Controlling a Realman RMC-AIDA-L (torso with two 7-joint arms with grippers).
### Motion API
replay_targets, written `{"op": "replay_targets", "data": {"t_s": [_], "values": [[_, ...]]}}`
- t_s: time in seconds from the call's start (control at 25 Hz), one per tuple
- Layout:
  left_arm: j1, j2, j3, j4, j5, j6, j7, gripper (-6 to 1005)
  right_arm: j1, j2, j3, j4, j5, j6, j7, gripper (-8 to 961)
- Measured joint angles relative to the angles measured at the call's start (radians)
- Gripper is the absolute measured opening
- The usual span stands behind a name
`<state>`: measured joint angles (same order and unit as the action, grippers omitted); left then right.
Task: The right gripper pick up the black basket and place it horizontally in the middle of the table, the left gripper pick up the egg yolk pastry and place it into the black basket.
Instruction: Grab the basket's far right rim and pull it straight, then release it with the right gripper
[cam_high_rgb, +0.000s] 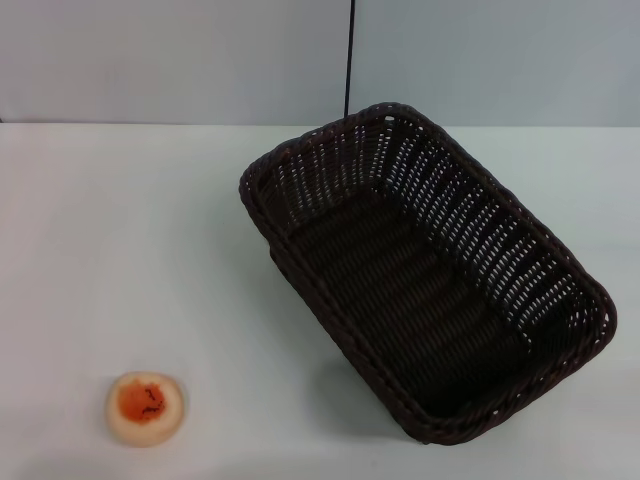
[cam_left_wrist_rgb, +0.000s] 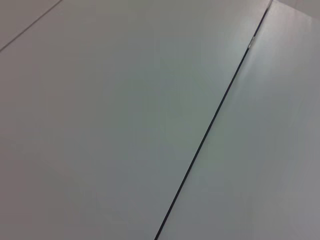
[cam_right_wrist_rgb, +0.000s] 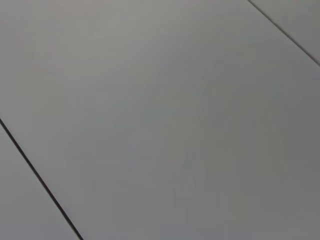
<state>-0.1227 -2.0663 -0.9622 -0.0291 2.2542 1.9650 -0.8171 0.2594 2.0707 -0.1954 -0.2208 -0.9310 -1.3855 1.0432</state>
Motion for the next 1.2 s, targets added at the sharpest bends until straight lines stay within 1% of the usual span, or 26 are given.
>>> {"op": "replay_targets", "data": {"t_s": [0.08, 0.2, 0.32, 0.4, 0.52, 0.6, 0.64, 0.72, 0.76, 0.84, 0.92, 0.96, 1.04, 1.16, 1.2], "values": [[0.000, 0.000, 0.000, 0.000, 0.001, -0.001, 0.000, 432, 0.001, -0.002, -0.001, -0.001, -0.007, 0.004, 0.000, 436], [0.000, 0.000, -0.001, 0.000, 0.000, -0.005, 0.000, 514, 0.003, -0.008, -0.001, -0.024, -0.066, 0.016, 0.006, 452], [0.000, 0.000, -0.003, 0.000, -0.001, -0.010, -0.001, 596, 0.007, -0.021, -0.001, -0.089, -0.208, 0.036, 0.079, 468], [0.000, 0.000, -0.004, 0.000, -0.002, -0.011, -0.001, 651, 0.010, -0.027, -0.001, -0.174, -0.323, 0.039, 0.188, 478], [0.000, 0.000, -0.004, 0.000, -0.003, -0.013, -0.001, 671, 0.015, -0.023, -0.001, -0.333, -0.464, 0.022, 0.372, 495], [0.000, 0.000, -0.004, 0.000, -0.003, -0.016, -0.001, 685, 0.022, -0.018, -0.015, -0.456, -0.560, -0.005, 0.513, 505], [-0.001, 0.000, -0.004, 0.000, -0.003, -0.019, -0.001, 685, 0.027, -0.019, -0.029, -0.517, -0.619, -0.026, 0.588, 511], [-0.001, 0.000, -0.003, 0.000, -0.004, -0.024, -0.001, 685, 0.044, -0.033, -0.066, -0.632, -0.737, -0.086, 0.712, 521], [-0.001, 0.000, -0.003, 0.000, -0.004, -0.025, -0.001, 685, 0.060, -0.046, -0.079, -0.691, -0.813, -0.137, 0.780, 527], [-0.002, 0.000, -0.002, 0.000, -0.003, -0.026, -0.001, 686, 0.102, -0.067, -0.093, -0.802, -0.955, -0.242, 0.891, 537], [-0.002, 0.000, 0.000, 0.000, -0.002, -0.027, -0.001, 686, 0.153, -0.082, -0.098, -0.901, -1.085, -0.334, 0.973, 548], [-0.003, 0.000, 0.000, 0.000, -0.001, -0.028, -0.001, 686, 0.181, -0.091, -0.106, -0.938, -1.155, -0.373, 1.009, 583], [-0.003, -0.001, 0.000, 0.000, -0.002, -0.031, -0.001, 686, 0.241, -0.109, -0.129, -0.981, -1.266, -0.428, 1.059, 654], [-0.003, -0.003, 0.003, 0.000, -0.001, -0.032, -0.001, 683, 0.326, -0.140, -0.172, -0.987, -1.396, -0.484, 1.101, 760], [-0.003, -0.003, 0.005, 0.000, 0.000, -0.034, -0.001, 682, 0.352, -0.147, -0.191, -0.984, -1.440, -0.500, 1.109, 762]]}}
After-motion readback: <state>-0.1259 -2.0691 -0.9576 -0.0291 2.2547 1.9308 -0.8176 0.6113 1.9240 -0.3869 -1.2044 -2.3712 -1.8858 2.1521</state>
